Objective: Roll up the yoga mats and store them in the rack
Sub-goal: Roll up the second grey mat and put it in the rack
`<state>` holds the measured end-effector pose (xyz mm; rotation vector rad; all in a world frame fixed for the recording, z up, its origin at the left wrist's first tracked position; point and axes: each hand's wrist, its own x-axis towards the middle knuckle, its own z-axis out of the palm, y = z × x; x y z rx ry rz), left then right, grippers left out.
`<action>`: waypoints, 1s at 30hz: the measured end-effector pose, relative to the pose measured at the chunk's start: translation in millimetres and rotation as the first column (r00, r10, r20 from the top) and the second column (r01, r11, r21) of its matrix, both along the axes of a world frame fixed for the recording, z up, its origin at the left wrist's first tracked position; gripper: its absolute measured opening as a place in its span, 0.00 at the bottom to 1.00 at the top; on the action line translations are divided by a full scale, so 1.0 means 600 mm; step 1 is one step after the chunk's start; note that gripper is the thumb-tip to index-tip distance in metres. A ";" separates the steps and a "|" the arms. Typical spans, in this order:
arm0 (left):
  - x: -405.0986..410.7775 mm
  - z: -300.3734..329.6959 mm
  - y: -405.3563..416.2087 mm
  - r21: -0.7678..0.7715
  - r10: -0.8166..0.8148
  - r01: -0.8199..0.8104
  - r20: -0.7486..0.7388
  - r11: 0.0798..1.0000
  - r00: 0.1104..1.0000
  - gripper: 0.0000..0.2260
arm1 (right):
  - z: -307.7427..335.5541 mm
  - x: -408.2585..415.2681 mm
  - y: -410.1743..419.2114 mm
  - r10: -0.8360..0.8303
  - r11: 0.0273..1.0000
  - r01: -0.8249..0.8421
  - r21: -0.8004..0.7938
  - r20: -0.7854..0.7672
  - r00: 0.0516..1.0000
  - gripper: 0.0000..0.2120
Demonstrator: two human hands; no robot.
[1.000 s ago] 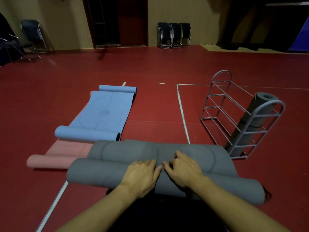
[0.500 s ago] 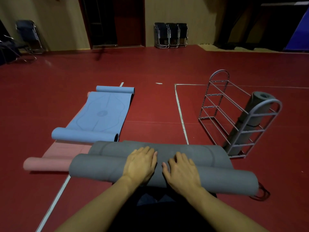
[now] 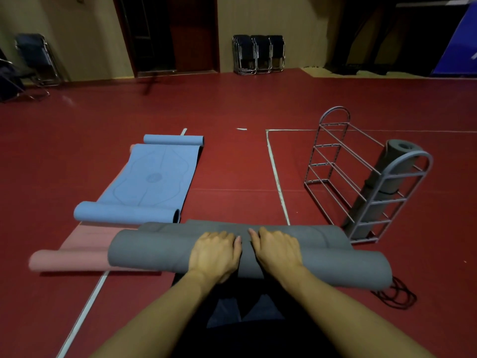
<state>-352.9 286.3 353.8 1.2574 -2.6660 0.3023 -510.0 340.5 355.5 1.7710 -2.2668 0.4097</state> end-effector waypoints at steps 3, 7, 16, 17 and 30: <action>-0.009 0.015 -0.027 0.042 -0.009 0.007 0.064 0.999 0.998 0.19 | -0.007 -0.005 -0.020 -0.029 0.998 0.025 -0.065 -0.056 0.998 0.25; -0.019 0.018 -0.052 0.063 0.072 -0.073 0.019 0.995 0.997 0.18 | -0.034 -0.005 -0.003 0.024 0.994 -0.041 -0.104 -0.162 0.986 0.26; -0.014 -0.004 -0.053 -0.121 -0.007 -0.024 -0.244 0.992 0.970 0.15 | -0.026 -0.020 -0.020 0.037 0.980 -0.058 -0.192 -0.111 0.993 0.14; -0.010 -0.008 -0.054 -0.125 -0.036 0.006 -0.236 0.992 0.971 0.15 | -0.024 -0.022 -0.026 0.027 0.982 -0.046 -0.186 -0.108 0.994 0.14; -0.033 -0.011 -0.102 -0.160 0.009 -0.042 -0.205 0.986 0.979 0.16 | -0.030 -0.031 -0.070 0.028 0.963 -0.074 -0.258 -0.177 0.984 0.23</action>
